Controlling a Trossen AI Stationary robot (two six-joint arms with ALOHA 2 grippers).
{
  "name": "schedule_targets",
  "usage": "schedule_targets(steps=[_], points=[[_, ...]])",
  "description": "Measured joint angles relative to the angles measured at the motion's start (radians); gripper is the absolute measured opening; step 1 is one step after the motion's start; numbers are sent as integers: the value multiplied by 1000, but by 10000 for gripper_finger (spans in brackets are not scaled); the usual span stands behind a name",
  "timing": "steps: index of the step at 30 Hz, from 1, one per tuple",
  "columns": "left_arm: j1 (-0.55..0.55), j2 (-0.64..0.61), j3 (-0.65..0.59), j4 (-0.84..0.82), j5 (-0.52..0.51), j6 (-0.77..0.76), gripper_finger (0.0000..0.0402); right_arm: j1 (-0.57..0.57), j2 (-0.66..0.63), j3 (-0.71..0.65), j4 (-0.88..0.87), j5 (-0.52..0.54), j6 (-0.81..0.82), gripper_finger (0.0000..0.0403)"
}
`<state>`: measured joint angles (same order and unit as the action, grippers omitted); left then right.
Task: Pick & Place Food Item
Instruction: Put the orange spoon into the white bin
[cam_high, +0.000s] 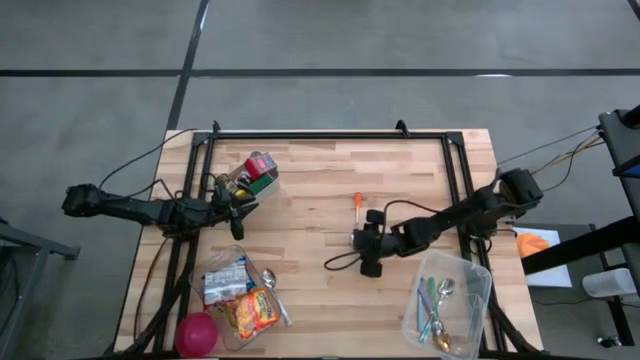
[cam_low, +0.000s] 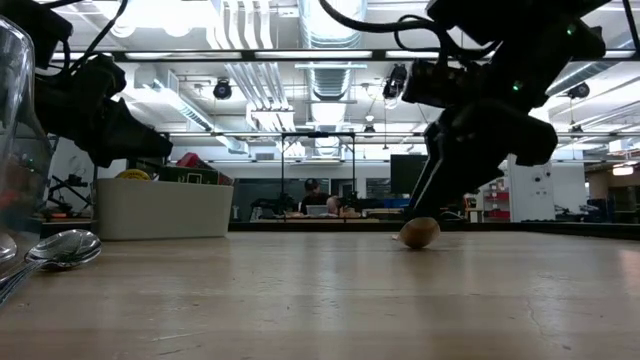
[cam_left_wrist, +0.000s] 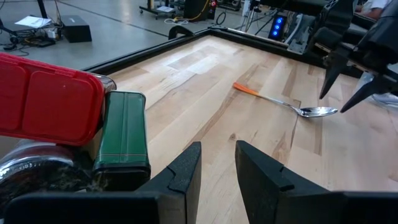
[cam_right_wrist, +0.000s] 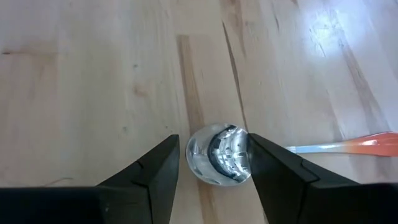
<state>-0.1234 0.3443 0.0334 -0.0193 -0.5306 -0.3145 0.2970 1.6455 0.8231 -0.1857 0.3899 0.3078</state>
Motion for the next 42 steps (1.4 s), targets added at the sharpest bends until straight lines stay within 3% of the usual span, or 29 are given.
schedule_targets(steps=[35, 38, 42], points=[[0, 0, 0, 0, 0, 0, 101, 2, 106, 0, 17, 36, 1, 183], [0, 0, 0, 0, 0, 0, 101, 1, 106, 0, 17, 33, -1, 163], [0, 0, 0, 0, 0, 0, 101, 1, 106, 0, 16, 32, -1, 105]])
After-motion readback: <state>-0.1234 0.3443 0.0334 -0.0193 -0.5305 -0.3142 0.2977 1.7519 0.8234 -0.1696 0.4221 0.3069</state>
